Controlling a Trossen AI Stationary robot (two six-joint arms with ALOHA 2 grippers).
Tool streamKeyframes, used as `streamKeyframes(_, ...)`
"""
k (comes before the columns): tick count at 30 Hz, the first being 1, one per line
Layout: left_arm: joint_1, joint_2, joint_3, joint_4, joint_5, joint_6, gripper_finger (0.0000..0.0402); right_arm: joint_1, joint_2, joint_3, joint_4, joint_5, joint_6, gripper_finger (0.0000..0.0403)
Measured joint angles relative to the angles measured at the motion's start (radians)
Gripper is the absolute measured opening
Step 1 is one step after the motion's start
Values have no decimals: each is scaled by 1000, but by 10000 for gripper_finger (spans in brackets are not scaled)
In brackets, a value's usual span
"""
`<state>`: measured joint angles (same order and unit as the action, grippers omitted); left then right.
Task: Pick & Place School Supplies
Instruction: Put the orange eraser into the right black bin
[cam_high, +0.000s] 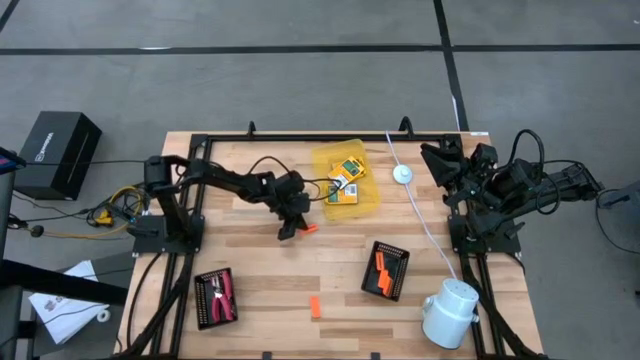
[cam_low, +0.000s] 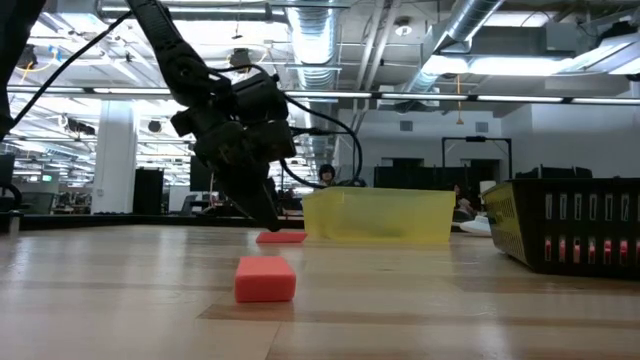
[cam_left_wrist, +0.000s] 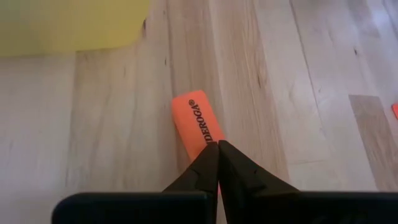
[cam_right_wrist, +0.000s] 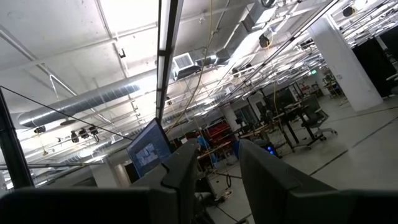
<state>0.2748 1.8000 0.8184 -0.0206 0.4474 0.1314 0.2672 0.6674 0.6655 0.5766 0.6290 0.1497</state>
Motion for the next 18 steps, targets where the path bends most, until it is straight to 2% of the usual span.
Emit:
streamKeyframes(6,37,-3,-21,5,-7,3,0,0,0,0,0,0,2,111)
streamKeyframes(8,54,0,-31,1,-45,6,0,0,0,0,0,0,7,111)
streamKeyframes(18,101,-1,-45,0,-16,2,0,1,0,0,1,0,8,111)
